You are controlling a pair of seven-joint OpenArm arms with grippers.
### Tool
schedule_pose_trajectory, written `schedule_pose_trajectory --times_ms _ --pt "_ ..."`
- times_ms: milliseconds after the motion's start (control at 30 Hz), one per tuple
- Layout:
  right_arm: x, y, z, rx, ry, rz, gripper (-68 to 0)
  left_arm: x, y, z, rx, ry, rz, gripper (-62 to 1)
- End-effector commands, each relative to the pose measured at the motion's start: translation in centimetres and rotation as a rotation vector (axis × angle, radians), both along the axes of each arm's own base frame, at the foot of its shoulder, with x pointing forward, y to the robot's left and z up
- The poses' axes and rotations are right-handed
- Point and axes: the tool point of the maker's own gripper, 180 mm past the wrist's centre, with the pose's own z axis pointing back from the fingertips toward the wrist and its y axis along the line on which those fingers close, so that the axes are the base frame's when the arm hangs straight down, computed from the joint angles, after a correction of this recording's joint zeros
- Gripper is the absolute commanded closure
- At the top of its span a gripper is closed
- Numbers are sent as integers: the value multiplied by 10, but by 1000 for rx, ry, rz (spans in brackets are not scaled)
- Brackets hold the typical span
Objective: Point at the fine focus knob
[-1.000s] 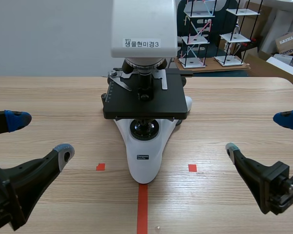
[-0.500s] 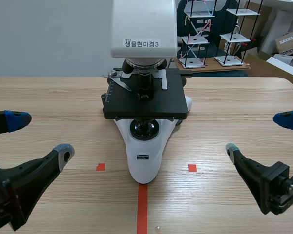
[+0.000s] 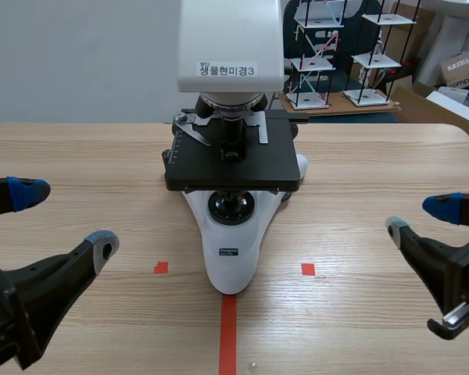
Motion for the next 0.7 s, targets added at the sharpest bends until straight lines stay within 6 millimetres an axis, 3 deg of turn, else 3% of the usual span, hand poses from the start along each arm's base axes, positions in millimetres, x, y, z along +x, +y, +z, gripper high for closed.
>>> schedule_pose_trajectory --times_ms 0,233,467,667 --pt "12 -8 9 3 -47 -11 -217 1 -4 11 -21 -30 -6 -620" --pt "40 -38 10 10 -112 -62 -28 1 -4 11 -21 -30 -6 -620" --pt "75 -64 18 28 -182 -105 -11 1 -4 11 -21 -30 -6 -620" --pt "105 -70 10 42 -184 -122 -11 1 -4 11 -21 -30 -6 -620"
